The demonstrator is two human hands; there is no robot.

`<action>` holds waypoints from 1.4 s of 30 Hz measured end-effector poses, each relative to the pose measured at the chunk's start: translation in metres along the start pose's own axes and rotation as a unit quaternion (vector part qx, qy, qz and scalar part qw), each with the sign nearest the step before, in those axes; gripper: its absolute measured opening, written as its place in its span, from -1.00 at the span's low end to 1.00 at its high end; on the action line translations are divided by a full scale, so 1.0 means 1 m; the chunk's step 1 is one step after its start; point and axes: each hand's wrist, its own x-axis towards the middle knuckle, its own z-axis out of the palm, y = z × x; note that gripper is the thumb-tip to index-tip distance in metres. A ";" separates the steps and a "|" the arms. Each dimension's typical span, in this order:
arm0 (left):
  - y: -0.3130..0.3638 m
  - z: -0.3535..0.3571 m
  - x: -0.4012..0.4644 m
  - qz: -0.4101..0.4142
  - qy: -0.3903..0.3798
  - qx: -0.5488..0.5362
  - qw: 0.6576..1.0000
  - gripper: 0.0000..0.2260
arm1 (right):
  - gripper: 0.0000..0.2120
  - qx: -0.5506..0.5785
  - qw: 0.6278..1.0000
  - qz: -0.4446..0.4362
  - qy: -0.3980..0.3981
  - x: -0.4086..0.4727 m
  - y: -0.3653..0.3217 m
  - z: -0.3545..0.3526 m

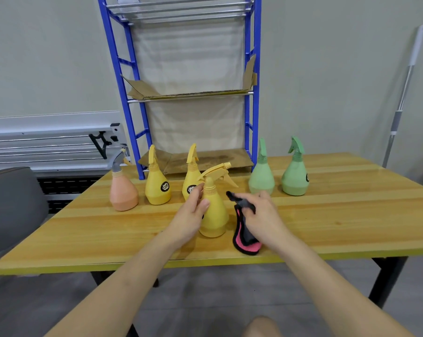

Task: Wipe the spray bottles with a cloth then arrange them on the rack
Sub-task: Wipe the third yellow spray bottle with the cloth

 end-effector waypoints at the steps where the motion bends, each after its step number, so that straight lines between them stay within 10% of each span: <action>1: 0.001 0.000 0.000 -0.009 -0.002 -0.015 1.000 -0.58 | -0.59 -0.001 1.000 0.007 0.005 -0.002 0.001 0.000; 7: 0.007 0.009 0.001 -0.032 0.079 -0.009 0.996 -0.62 | -0.56 0.074 0.991 0.023 0.107 0.011 -0.014 -0.015; 17: 0.007 0.000 0.004 -0.027 0.124 0.045 0.991 -0.57 | -0.61 0.050 0.998 -0.014 -0.024 -0.001 -0.019 -0.009; 27: 0.035 -0.005 -0.005 0.055 0.263 -0.022 0.963 -0.80 | -0.61 0.110 0.994 -0.012 0.008 -0.003 -0.029 -0.003; 42: 0.067 -0.028 -0.002 0.060 0.224 0.041 0.972 -0.86 | -0.60 0.117 0.992 -0.032 0.037 -0.008 -0.038 0.015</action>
